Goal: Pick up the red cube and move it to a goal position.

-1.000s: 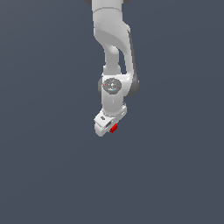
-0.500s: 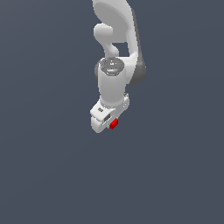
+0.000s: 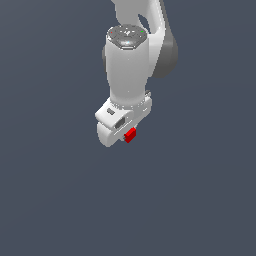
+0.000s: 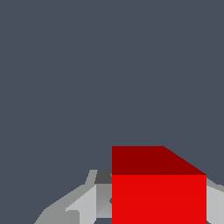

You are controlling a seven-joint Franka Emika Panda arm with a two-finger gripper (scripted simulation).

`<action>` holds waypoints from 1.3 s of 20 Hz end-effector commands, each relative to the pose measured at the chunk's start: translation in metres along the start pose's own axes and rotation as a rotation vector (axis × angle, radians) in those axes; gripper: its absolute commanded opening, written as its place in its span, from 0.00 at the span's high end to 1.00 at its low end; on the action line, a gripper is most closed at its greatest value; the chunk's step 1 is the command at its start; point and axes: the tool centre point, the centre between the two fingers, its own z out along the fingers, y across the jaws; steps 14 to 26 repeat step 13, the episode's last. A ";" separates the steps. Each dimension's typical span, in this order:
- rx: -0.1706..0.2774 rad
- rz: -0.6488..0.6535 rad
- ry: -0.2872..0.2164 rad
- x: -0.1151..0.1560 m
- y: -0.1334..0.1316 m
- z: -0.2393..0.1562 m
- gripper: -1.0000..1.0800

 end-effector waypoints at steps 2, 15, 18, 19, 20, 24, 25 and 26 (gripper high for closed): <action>0.000 0.000 -0.001 0.005 0.006 -0.020 1.00; 0.000 0.001 -0.001 0.011 0.013 -0.044 1.00; 0.000 0.001 -0.001 0.011 0.013 -0.044 1.00; 0.000 0.001 -0.001 0.011 0.013 -0.044 1.00; 0.000 0.001 -0.001 0.011 0.013 -0.044 1.00; 0.000 0.001 -0.001 0.011 0.013 -0.044 1.00; 0.000 0.001 -0.001 0.011 0.013 -0.044 1.00; 0.000 0.001 -0.001 0.011 0.013 -0.044 1.00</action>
